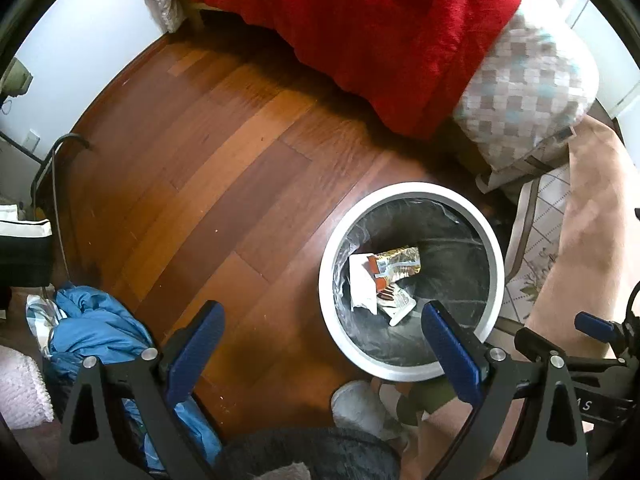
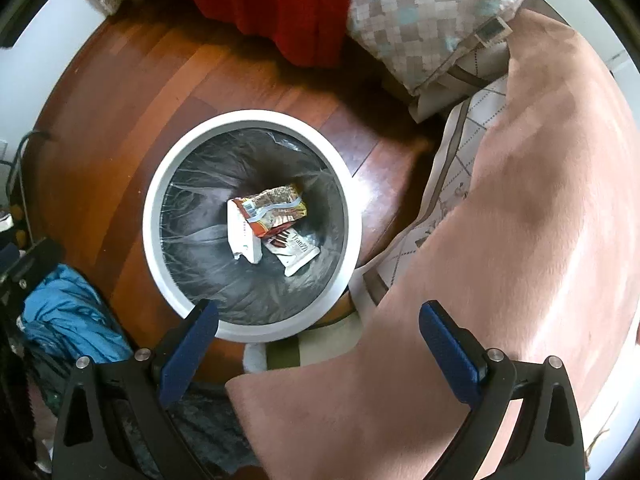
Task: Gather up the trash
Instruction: 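Carry both items over the white bin and open both tools to drop them, then grasp the Pure Milk carton with the left tool while the right tool grasps the red candy wrapper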
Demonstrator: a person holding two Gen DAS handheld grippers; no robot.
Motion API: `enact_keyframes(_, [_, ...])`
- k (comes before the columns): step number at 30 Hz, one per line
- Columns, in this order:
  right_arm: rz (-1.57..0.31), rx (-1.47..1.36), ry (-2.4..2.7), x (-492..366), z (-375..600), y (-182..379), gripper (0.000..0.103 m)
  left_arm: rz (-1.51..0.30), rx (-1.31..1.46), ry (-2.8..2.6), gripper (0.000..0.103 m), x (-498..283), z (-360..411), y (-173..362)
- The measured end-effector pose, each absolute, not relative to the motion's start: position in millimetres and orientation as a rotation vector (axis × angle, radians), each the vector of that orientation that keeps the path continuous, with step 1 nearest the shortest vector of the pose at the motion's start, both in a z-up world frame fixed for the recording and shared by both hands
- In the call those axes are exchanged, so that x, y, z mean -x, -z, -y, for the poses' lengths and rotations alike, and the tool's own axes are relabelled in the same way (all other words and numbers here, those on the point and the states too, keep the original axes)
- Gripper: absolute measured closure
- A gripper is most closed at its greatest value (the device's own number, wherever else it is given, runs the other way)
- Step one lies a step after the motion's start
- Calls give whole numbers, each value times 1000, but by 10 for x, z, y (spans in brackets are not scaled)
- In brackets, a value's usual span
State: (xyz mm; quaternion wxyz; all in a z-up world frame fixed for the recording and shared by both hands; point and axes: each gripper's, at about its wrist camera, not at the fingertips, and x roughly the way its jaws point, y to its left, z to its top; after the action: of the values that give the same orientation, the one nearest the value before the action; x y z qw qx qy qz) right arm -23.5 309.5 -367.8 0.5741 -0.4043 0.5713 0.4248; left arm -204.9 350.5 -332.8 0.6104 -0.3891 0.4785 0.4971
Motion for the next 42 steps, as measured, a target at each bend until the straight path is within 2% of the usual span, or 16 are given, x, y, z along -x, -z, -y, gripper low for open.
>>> enact_keyframes(7, [-1318,853,-1024,248,-2887,3323,1,-1075,837,-1142,3,2015,-3284,3021])
enact_keyframes(20, [-1240,545,-1154,159,-2174,2060,1,-925,715,-1127,3,1923,-2732,1994])
enact_keyframes(28, [-1207,346,-1142,-411,-1344,1340,1,-837,613,-1027,3,1324,-2254,1499])
enact_keyframes(34, [-1212,293,-884,-1401,-334,1435,1,-901,581,-887,3,408,-1838,1753])
enact_keyframes(42, [-1354,186,-483,-2720,1272,2263,1,-1111,505,-666,3,-968,-927,2592])
